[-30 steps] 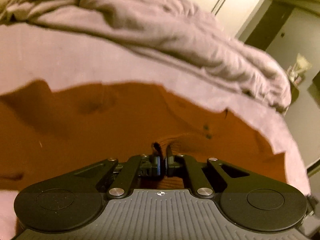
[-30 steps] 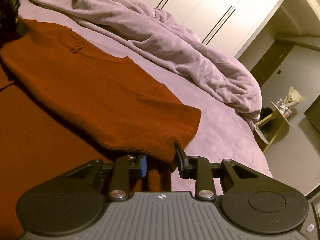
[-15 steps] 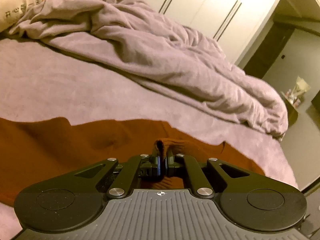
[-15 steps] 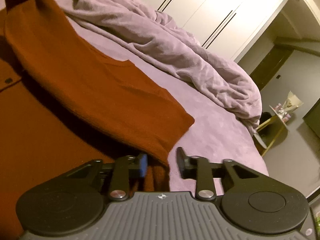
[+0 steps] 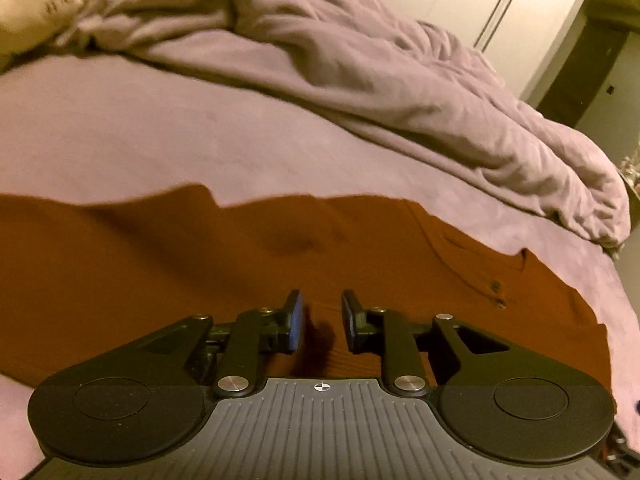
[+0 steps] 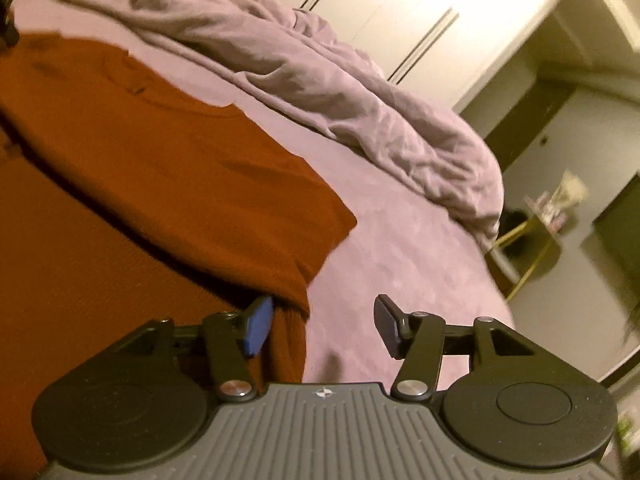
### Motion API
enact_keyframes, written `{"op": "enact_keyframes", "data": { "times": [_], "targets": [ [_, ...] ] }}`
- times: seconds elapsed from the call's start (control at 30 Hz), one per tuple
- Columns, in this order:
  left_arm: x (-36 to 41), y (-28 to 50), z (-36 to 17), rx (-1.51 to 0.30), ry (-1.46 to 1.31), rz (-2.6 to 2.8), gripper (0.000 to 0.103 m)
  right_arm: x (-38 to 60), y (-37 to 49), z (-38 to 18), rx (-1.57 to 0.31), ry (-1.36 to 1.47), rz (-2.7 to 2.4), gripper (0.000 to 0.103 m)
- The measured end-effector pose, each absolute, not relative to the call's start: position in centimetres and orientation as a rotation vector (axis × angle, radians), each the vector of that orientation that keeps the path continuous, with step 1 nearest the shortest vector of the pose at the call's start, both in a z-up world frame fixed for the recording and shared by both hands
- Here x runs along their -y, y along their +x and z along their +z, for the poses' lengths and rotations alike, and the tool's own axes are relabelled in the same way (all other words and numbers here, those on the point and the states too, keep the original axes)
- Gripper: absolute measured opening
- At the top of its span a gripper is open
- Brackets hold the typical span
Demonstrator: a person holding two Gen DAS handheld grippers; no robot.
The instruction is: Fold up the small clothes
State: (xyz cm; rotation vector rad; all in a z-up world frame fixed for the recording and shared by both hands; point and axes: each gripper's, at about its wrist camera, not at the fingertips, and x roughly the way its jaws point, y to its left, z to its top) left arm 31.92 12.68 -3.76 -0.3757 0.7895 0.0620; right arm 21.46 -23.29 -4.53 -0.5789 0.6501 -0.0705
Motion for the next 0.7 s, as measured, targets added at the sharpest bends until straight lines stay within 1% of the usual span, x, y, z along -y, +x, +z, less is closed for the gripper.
{"op": "enact_keyframes", "data": {
  "times": [0.07,0.13,0.17,0.2,0.23,0.27,0.33,0.4,0.43,0.47,0.5,0.53,0.6,0.7],
  "targets": [
    [-12.3,31.4,-3.5,-0.787,-0.364,0.033,0.038,23.4,20.9,-3.4,-0.622,-0.532,-0.071,0.052],
    [-11.3,31.0,-3.8,-0.804,-0.36,-0.017,0.047,22.5,20.8,-2.7,-0.587,-0.522,-0.059,0.043],
    [-10.7,31.1,-4.2,-0.821,-0.351,-0.028,0.053,21.7,21.0,-2.7,-0.583,-0.524,-0.034,0.041],
    [-10.1,31.1,-4.8,-0.844,-0.332,-0.019,0.054,20.9,21.3,-3.0,-0.591,-0.536,-0.008,0.039],
    [-9.6,31.3,-5.4,-0.868,-0.313,-0.013,0.058,20.1,21.6,-3.5,-0.602,-0.551,0.013,0.037],
    [-9.4,31.2,-5.8,-0.872,-0.292,-0.006,0.069,19.5,21.9,-4.3,-0.62,-0.571,0.031,0.036],
    [-9.6,30.8,-5.9,-0.855,-0.287,-0.011,0.071,18.7,22.4,-6.2,-0.653,-0.637,0.044,0.031],
    [-11.0,29.8,-5.4,-0.844,-0.352,-0.021,0.08,18.2,22.1,-7.3,-0.612,-0.717,0.04,0.031],
    [-12.0,29.2,-5.0,-0.835,-0.397,-0.016,0.091,17.9,21.9,-7.3,-0.612,-0.73,0.036,0.031],
    [-13.3,28.2,-4.6,-0.817,-0.447,0.002,0.098,17.8,21.8,-6.8,-0.621,-0.724,0.025,0.032],
    [-14.6,27.3,-4.3,-0.794,-0.483,0.024,0.098,17.8,21.6,-6.3,-0.631,-0.702,0.018,0.036],
    [-16.4,25.9,-4.0,-0.763,-0.521,0.042,0.098,17.9,21.4,-5.7,-0.636,-0.676,0.017,0.045],
    [-19.7,23.9,-3.8,-0.737,-0.559,0.113,0.098,18.2,20.6,-4.5,-0.644,-0.604,0.032,0.057],
    [-25.9,20.1,-4.4,-0.704,-0.628,0.297,0.098,18.5,18.6,-3.5,-0.661,-0.518,0.058,0.058]
  ]
}}
